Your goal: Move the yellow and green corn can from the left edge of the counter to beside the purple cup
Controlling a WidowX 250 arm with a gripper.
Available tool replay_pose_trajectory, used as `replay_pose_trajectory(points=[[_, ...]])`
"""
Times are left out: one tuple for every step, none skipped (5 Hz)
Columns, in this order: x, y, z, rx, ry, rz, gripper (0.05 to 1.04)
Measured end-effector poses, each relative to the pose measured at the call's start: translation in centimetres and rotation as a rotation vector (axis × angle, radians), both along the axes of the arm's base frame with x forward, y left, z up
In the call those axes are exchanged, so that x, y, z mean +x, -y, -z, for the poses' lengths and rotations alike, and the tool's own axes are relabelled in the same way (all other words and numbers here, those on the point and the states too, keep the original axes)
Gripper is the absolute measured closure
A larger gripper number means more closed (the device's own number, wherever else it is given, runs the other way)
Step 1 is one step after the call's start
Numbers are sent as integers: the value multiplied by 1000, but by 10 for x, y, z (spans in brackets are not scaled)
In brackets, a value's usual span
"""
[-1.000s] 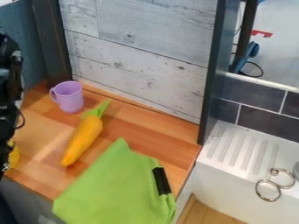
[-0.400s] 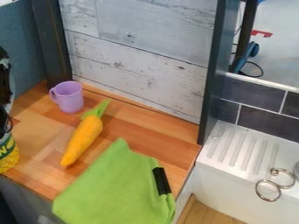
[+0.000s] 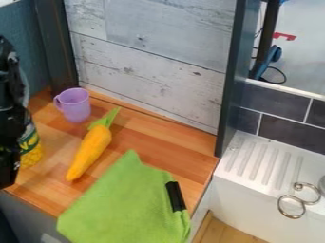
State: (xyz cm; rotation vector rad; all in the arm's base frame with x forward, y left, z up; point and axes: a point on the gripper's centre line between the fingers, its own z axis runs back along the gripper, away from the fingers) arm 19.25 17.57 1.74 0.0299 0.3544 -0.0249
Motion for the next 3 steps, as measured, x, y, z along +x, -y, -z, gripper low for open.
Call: replay_pose_trajectory(points=[[33,9,-6,-22,57,-6,83],[44,11,-13,-39,77,-19,83],[42,10,-14,-24,64,-33,83]])
